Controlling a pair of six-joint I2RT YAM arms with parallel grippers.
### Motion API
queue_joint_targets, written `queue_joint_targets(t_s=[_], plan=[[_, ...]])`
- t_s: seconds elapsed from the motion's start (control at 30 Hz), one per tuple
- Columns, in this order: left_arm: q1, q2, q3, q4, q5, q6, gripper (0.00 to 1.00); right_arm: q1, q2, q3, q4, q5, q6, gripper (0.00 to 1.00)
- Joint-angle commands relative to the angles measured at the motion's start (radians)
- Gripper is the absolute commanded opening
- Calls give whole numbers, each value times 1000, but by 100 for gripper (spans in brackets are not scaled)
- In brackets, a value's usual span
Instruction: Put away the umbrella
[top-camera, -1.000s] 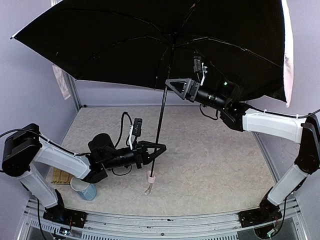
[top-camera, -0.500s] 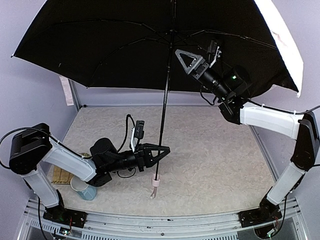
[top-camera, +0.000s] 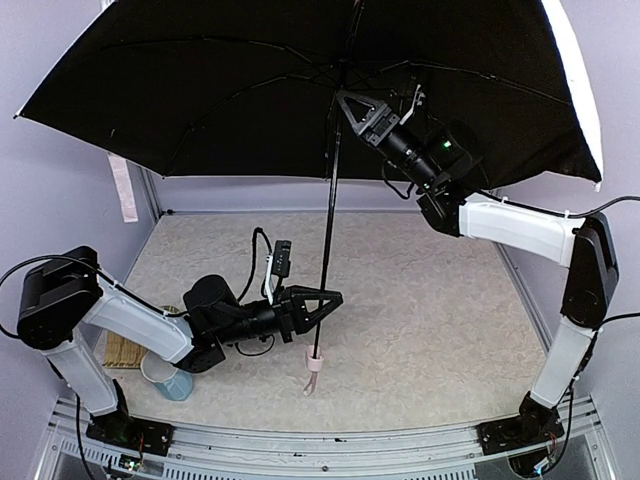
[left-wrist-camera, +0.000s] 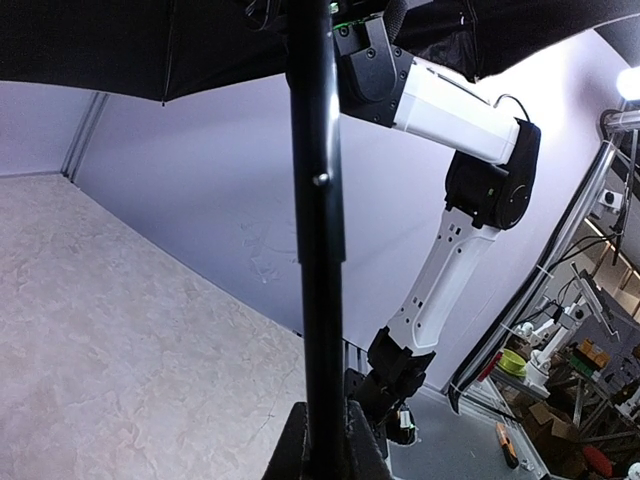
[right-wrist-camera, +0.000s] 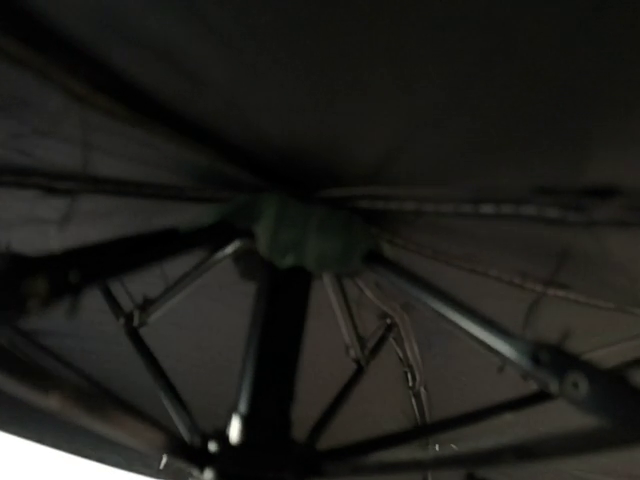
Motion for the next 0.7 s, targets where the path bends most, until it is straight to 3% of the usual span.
queue_joint_targets(t_s=[0.0, 0.1, 0.23, 0.27, 0.57, 0.6, 0.67], plan=[[-15, -30, 35, 68, 39, 76, 0, 10, 17, 46, -4, 7, 2, 55], [-15, -31, 39, 56, 40, 80, 0, 10, 24, 46, 1, 10, 7, 42], [-15, -36, 34, 51, 35, 85, 0, 10, 22, 46, 6, 9, 0, 5], [-15, -39, 32, 50, 30, 84, 0, 10, 20, 46, -1, 8, -7, 0], [-11, -80, 66, -29, 3, 141, 0, 10, -39, -18, -67, 40, -85, 0], [-11, -80, 69, -29, 7, 140, 0, 10, -40, -12, -81, 43, -84, 4], [-12, -79, 71, -19, 11, 136, 0, 11, -43, -15, -78, 44, -94, 38]])
